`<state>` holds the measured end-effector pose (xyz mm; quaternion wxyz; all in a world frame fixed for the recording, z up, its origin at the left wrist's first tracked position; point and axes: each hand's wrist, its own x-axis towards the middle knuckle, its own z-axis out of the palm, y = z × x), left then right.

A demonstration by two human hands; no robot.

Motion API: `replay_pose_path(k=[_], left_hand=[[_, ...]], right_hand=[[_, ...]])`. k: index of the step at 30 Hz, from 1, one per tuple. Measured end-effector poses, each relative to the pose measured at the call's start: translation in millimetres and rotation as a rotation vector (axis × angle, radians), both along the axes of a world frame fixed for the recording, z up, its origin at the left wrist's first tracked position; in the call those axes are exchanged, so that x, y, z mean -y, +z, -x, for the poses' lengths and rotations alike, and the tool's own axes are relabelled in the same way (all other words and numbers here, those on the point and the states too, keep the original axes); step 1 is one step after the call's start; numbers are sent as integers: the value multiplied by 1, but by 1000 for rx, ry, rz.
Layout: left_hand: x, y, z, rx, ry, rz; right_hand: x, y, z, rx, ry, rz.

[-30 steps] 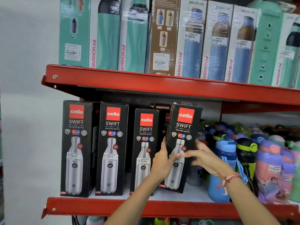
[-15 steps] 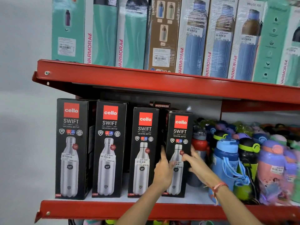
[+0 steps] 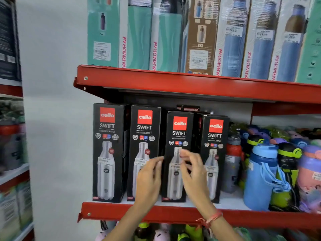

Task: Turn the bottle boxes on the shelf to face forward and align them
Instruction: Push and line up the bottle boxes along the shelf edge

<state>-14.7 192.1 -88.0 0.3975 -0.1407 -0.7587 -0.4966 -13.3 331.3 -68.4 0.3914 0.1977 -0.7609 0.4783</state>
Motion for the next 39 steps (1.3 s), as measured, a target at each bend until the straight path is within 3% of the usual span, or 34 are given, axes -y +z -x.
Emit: replay_pose_path(k=[5,8,10,13,17,29,33,36,39], left_hand=[[79,-14,-15,-90,165,-31],[118,-25,-21,-42,292,-109],[140,-32,-22,68,285,-184],[167,-41,-18,223,106,-179],[186,-46,-18,386,-140,-82],[208,-54,-49,428,-113,40],[205,-52,-51,449,-63,83],[195,-51,-55,441,36,100],[179,-50,-59,300,217,62]], right_hand=[[79,-22,-8,152,221,-64],[119,-35,-9,354,302,-97],[141,-43,-10,500,341,-95],[165,-52,-10,575,350,-109],[181,-54,-11,570,326,-118],[168,-67,-31,531,225,-229],[163,-62,-38,530,220,-249],[154,-59,-40,503,236,-118],[134,-59,-39,424,103,16]])
